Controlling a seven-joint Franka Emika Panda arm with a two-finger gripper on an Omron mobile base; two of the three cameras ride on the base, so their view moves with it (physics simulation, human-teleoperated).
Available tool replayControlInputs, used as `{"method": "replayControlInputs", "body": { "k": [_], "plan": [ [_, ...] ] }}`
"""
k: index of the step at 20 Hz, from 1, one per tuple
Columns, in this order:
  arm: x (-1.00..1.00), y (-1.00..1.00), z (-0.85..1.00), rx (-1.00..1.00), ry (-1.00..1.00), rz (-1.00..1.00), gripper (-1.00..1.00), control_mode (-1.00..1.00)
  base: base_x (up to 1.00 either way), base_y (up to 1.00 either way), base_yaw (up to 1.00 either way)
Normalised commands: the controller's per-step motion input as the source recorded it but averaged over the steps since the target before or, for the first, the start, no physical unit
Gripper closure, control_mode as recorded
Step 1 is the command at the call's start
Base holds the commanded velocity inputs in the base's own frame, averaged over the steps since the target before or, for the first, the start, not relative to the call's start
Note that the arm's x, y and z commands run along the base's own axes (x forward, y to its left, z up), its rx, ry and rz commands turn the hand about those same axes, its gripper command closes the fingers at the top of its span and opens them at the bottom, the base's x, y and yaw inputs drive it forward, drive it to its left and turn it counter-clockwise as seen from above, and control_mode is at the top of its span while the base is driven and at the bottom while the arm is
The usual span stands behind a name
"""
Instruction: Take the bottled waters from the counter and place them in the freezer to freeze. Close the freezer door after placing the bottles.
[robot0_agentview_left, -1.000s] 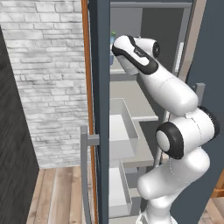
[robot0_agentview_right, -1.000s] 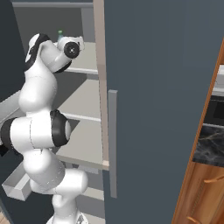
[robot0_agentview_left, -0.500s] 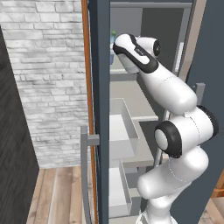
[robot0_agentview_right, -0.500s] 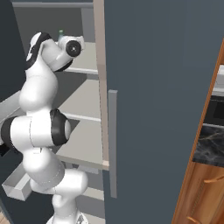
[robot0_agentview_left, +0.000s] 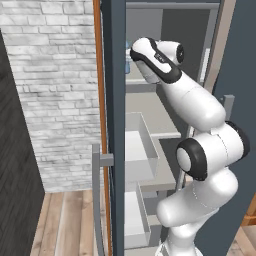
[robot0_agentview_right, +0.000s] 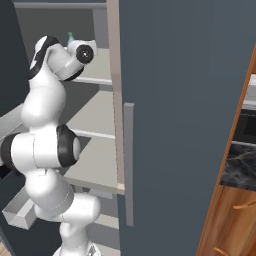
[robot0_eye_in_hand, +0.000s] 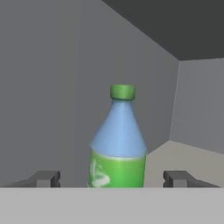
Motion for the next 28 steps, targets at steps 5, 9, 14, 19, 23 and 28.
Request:
{"method": "replayControlInputs", "body": {
  "k": [5, 9, 14, 19, 23, 28],
  "plan": [
    [-0.22, 0.0, 0.03, 0.0, -0.01, 0.0, -1.0, -1.0, 0.0, 0.0, 0.0],
    [-0.77, 0.0, 0.21, 0.0, -0.04, -0.01, -1.0, -1.0, 0.0, 0.0, 0.0],
    [-1.0, -0.05, 0.52, 0.02, -0.05, -0.05, -1.0, -1.0, 0.0, 0.0, 0.0],
    [-1.0, -0.24, 0.8, 0.17, -0.02, -0.11, -1.0, -1.0, 0.0, 0.0, 0.0],
    [-1.0, -0.32, 0.35, 0.23, 0.11, -0.2, -1.0, -1.0, 0.0, 0.0, 0.0],
    [-1.0, -0.17, -0.24, 0.06, 0.31, -0.14, -1.0, -1.0, 0.0, 0.0, 0.0]
  ]
}}
